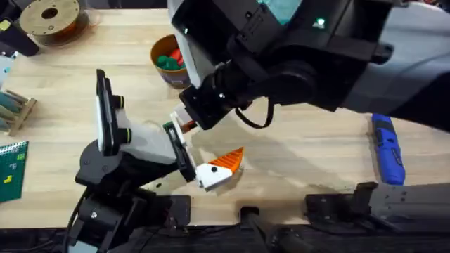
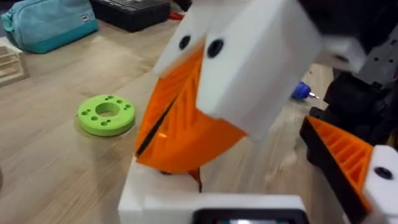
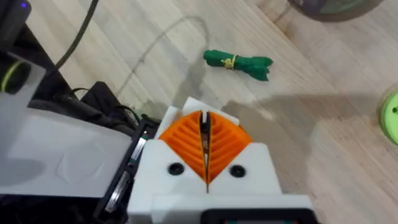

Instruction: Pick up the gripper from the table and insert it into the empty holder that is missing its gripper. Then pick up a screw, insert it into the mounting hole, and use the screwdriver to tighten it. Finally, clean up the table by picking up the vegetable and placing it into the bucket.

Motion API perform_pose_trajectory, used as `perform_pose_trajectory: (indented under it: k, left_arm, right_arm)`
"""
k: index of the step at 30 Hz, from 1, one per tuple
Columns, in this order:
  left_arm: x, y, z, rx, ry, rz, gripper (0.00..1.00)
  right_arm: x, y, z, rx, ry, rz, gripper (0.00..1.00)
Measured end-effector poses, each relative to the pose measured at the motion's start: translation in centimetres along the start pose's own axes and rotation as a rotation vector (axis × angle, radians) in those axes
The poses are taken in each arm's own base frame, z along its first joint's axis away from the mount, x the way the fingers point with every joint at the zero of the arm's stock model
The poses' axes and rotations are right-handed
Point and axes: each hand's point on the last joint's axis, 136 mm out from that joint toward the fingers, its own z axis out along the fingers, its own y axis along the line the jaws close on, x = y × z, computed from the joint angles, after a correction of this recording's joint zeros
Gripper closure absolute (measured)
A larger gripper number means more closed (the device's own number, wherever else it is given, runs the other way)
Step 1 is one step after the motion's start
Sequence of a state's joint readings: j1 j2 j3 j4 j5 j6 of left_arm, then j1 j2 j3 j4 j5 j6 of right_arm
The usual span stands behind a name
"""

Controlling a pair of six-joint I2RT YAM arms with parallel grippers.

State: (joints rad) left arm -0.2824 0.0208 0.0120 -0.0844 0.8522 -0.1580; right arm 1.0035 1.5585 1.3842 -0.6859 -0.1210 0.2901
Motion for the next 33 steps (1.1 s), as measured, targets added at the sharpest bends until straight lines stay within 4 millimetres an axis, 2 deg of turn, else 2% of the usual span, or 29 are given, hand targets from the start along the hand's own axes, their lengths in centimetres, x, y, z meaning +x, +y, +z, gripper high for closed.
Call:
perform_pose_trajectory:
  k: [21,33]
  left_arm:
    - [0.0,-0.8,0.0,0.043,0.002,0.051,0.014]
    - [0.0,-0.8,0.0,0.044,0.001,0.056,0.014]
  right_arm:
    - [0.3,0.3,-1.2,-0.009,-0.002,-0.004,0.995]
    - [0.3,0.3,-1.2,-0.012,-0.003,-0.004,0.995]
